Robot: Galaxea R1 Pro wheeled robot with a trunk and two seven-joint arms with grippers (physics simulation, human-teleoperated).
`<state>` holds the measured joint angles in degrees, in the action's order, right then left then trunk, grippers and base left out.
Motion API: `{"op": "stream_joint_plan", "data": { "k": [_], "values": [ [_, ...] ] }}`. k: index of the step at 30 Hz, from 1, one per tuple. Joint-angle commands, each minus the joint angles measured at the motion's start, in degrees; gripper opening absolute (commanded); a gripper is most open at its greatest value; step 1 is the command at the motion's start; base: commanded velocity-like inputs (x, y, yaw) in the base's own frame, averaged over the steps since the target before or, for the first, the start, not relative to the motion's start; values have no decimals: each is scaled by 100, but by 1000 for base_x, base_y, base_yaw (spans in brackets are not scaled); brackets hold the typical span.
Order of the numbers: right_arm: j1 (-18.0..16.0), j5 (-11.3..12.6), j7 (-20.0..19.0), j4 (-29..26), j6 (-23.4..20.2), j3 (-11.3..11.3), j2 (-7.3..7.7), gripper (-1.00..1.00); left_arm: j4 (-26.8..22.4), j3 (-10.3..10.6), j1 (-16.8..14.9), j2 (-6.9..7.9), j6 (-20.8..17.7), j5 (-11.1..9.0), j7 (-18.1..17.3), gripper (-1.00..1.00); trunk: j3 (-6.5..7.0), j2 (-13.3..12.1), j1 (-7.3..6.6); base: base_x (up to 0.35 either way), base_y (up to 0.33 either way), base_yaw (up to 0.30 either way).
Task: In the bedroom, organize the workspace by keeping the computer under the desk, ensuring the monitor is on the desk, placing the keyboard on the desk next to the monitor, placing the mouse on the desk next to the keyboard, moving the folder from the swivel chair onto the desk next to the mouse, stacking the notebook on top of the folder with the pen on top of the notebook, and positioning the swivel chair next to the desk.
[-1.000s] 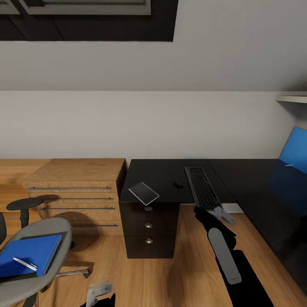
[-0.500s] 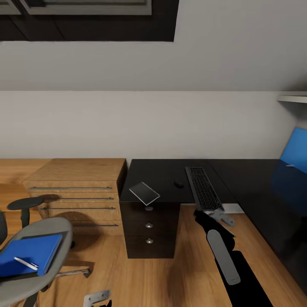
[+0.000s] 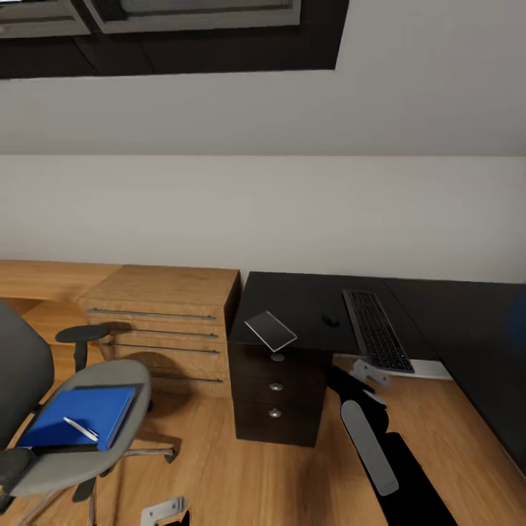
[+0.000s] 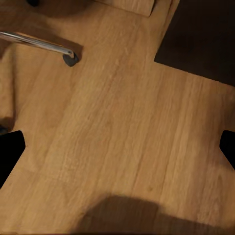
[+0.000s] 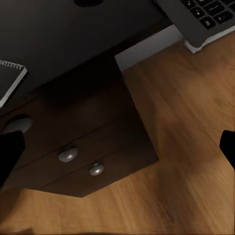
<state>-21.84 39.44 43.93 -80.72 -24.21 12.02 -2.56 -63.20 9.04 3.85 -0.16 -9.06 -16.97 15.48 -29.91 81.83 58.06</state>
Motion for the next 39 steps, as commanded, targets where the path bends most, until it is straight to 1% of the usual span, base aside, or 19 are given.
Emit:
{"op": "stream_joint_plan", "data": {
  "k": [1,3,6,7,8,10,11,16,19,20,24,26,27,39],
  "values": [
    [-4,0,40,5,-22,35,1,100,-5,10,1,1,-18,-44,39,100,-7,3,0,0,0,250],
    [-4,-45,38,24,-22,101,1,100,10,10,1,-3,-11,-44,40,100,-11,3,0,0,0,250],
    [-4,-109,37,45,-21,305,5,100,33,15,1,-10,-5,-44,42,100,-20,3,0,0,0,251],
    [-4,-168,37,56,-20,501,8,100,88,17,1,-18,-5,-41,43,100,-24,3,0,0,0,247],
    [-4,-216,37,67,-19,615,8,100,113,25,1,-22,-6,-39,43,100,-29,3,0,0,0,240],
    [-4,-286,37,86,-20,752,11,100,130,47,1,-24,-4,-37,43,100,-39,3,0,0,0,235],
    [-4,-379,37,103,-21,916,17,100,140,85,1,-25,-5,-38,45,100,-45,3,0,0,0,218],
    [-4,-669,34,162,-20,1356,73,100,175,220,1,-21,-7,-42,53,100,-69,3,0,0,0,150],
    [-4,-803,35,210,-17,1592,99,100,223,315,1,-20,-8,-43,56,100,-75,3,0,0,0,62],
    [-4,-882,36,238,-10,1768,115,100,265,398,1,-20,-4,-40,61,100,-76,3,0,0,0,25],
    [-4,-929,36,253,41,1884,126,100,291,459,1,-17,-1,-40,52,100,-78,3,0,0,0,15],
    [-4,-942,36,244,138,1922,129,100,295,480,1,-14,1,-42,43,100,-79,3,0,0,0,7],
    [-4,-952,37,249,302,1962,132,100,299,497,0,-9,2,-43,44,100,-61,-37,-22,0,0,1],
    [-4,-938,56,266,381,1964,150,100,306,501,-1,-10,1,-44,57,100,155,-518,-285,0,0,0]
  ]
}}
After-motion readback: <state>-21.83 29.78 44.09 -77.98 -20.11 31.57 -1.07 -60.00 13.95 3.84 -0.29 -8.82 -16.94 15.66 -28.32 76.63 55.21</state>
